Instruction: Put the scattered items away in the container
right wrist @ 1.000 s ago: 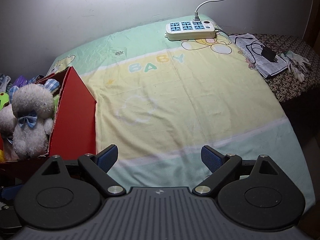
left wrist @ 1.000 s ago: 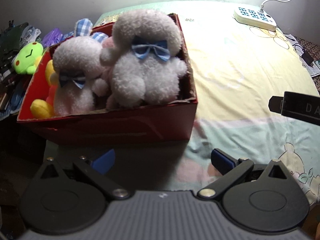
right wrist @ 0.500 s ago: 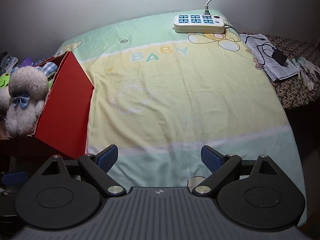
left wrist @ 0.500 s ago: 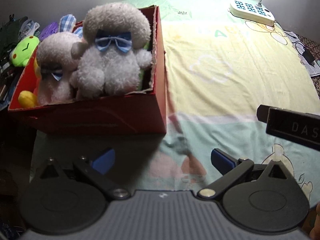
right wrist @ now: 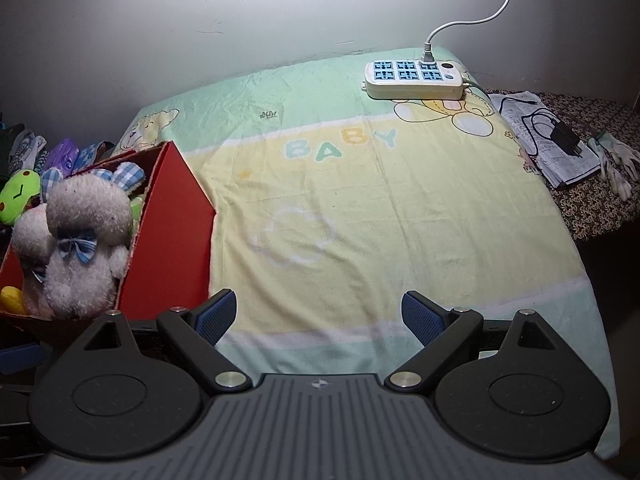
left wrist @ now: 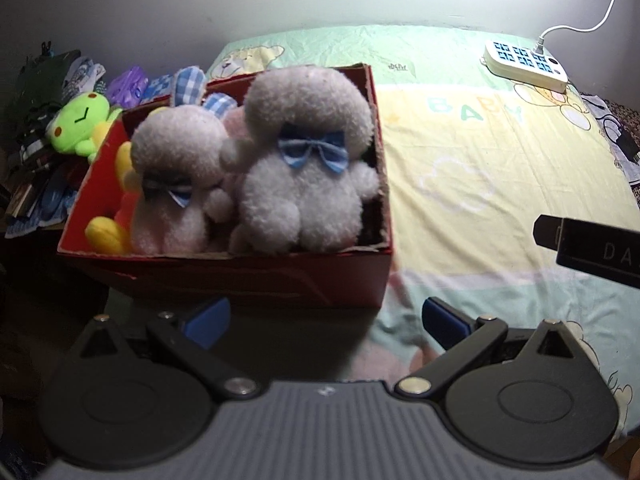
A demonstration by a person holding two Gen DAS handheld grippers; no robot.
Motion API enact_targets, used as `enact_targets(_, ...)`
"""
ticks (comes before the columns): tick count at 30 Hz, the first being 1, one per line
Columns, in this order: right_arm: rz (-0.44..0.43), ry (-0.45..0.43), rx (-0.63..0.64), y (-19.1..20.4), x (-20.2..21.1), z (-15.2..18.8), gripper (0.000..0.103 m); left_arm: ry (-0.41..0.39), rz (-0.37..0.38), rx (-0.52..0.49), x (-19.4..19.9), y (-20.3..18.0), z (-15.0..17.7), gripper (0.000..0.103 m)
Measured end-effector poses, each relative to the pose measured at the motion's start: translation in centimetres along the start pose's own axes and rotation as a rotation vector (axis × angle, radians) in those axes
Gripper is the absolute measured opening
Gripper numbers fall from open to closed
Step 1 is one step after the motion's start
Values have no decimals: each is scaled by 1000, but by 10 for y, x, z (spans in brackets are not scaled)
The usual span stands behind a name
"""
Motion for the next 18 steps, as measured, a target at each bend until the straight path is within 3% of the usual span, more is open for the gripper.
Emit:
enact_targets(8, -3, -21, 2, 46, 11, -4, 92, 5, 2, -5, 3, 47, -8, 102)
enact_targets(18, 1, -96, -29, 91, 26, -16, 92, -52, 0, -24, 7, 95, -27, 102)
Point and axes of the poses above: each gripper's, at about its wrist camera, not at the fingertips, and x roughly against the way its jaws point, y to its left, z to its underside, the point moved 3 cm from there along -x, roughly the way its jaws point, and after that the axes turned 2 degrees about z, right-handed, at the moved point
